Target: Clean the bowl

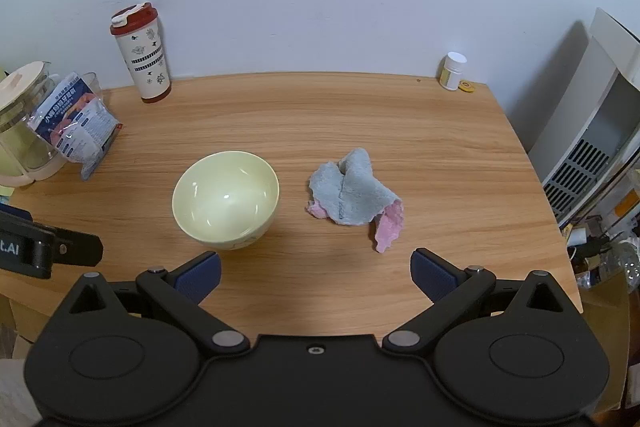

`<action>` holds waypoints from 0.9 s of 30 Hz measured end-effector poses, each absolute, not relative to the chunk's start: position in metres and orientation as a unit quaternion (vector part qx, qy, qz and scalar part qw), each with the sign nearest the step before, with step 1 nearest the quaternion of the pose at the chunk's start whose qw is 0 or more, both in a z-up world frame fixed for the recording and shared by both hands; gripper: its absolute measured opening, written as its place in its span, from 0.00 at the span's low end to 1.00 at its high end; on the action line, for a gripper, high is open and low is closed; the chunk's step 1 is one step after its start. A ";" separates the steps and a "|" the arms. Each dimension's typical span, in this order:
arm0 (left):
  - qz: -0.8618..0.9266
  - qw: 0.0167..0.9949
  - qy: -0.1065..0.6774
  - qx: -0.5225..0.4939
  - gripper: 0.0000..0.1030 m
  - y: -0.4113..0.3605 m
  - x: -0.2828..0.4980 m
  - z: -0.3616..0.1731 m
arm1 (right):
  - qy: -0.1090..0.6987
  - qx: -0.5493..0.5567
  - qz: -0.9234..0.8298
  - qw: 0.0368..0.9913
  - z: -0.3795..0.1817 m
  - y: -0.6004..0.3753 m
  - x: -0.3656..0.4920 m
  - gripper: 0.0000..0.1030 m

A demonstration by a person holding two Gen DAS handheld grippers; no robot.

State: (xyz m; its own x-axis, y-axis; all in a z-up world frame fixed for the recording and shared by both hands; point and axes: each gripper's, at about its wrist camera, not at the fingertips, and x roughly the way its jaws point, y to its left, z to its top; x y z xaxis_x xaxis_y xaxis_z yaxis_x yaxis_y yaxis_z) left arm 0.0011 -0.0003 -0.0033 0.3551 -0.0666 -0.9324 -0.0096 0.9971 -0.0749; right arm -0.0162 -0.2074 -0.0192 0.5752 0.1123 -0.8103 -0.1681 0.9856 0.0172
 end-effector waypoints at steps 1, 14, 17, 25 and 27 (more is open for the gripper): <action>-0.017 0.822 0.568 -0.033 1.00 -0.001 0.001 -0.003 | 0.454 -0.031 0.079 0.887 -0.019 -0.208 -0.016 0.99; -0.015 0.820 0.571 -0.036 1.00 -0.001 0.002 -0.002 | 0.459 -0.026 0.079 0.884 -0.022 -0.214 -0.017 1.00; -0.016 0.820 0.572 -0.037 1.00 -0.001 0.003 -0.002 | 0.459 -0.027 0.079 0.884 -0.022 -0.215 -0.017 1.00; -0.019 0.820 0.571 -0.038 1.00 -0.002 0.001 -0.001 | 0.460 -0.032 0.081 0.884 -0.023 -0.216 -0.018 1.00; -0.015 0.822 0.568 -0.033 1.00 -0.003 0.000 0.000 | 0.461 -0.031 0.082 0.883 -0.024 -0.217 -0.017 1.00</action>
State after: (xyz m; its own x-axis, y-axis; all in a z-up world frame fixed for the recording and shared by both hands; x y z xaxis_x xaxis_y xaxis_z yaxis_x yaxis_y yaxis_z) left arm -0.0001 -0.0028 0.0001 0.3538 -0.0626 -0.9332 -0.0129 0.9973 -0.0718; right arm -0.0174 -0.2166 -0.0235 0.5623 0.1160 -0.8187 -0.1728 0.9847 0.0208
